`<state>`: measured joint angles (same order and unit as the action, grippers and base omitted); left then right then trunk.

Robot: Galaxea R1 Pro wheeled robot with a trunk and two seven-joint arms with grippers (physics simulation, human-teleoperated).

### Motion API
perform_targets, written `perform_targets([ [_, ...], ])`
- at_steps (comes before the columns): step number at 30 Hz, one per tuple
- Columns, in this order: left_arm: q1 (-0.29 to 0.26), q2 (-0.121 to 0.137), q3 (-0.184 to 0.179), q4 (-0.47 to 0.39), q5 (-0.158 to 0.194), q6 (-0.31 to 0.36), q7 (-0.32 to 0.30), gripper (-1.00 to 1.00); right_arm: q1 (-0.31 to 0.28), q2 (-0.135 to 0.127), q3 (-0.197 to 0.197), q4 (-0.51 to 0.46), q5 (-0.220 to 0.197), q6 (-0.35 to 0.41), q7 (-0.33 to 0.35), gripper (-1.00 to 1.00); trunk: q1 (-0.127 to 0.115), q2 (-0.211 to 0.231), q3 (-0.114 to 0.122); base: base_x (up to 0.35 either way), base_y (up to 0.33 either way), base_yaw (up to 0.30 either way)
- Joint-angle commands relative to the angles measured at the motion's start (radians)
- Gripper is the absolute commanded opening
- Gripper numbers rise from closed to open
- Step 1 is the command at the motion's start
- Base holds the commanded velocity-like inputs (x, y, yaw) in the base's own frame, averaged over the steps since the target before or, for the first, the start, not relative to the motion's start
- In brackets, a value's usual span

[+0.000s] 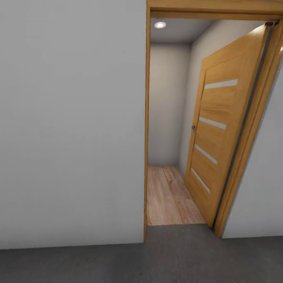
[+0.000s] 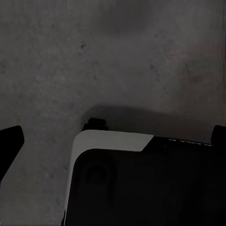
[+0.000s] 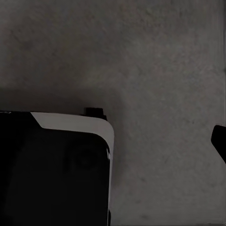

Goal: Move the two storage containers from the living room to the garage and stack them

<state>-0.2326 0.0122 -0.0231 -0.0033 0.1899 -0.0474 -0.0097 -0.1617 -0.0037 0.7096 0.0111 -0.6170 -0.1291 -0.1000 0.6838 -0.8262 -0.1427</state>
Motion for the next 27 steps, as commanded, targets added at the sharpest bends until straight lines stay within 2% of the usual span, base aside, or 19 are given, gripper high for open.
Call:
perform_targets([
  [1,-0.001,0.000,-0.003,0.001,0.008,-0.003,-0.001,1.00,-0.001,0.000,0.008,0.001,-0.007,-0.003,-0.001,1.00,0.000,-0.001,-0.001,0.000,0.000,-0.248],
  [18,0.015,-0.001,-0.003,0.001,0.006,-0.006,-0.002,1.00,0.003,0.004,0.009,0.021,-0.007,-0.005,-0.001,1.00,0.000,-0.001,0.008,0.000,0.000,-0.252],
  [20,0.020,-0.021,-0.003,0.001,0.006,-0.007,-0.002,1.00,0.006,0.005,0.008,0.022,-0.007,-0.006,-0.001,1.00,0.000,-0.001,0.009,0.000,0.000,-0.253],
  [27,0.028,-0.034,-0.003,0.000,0.002,-0.010,-0.003,1.00,0.022,0.000,0.008,0.022,-0.007,-0.026,-0.001,1.00,0.000,-0.001,0.013,0.000,0.000,-0.253],
])
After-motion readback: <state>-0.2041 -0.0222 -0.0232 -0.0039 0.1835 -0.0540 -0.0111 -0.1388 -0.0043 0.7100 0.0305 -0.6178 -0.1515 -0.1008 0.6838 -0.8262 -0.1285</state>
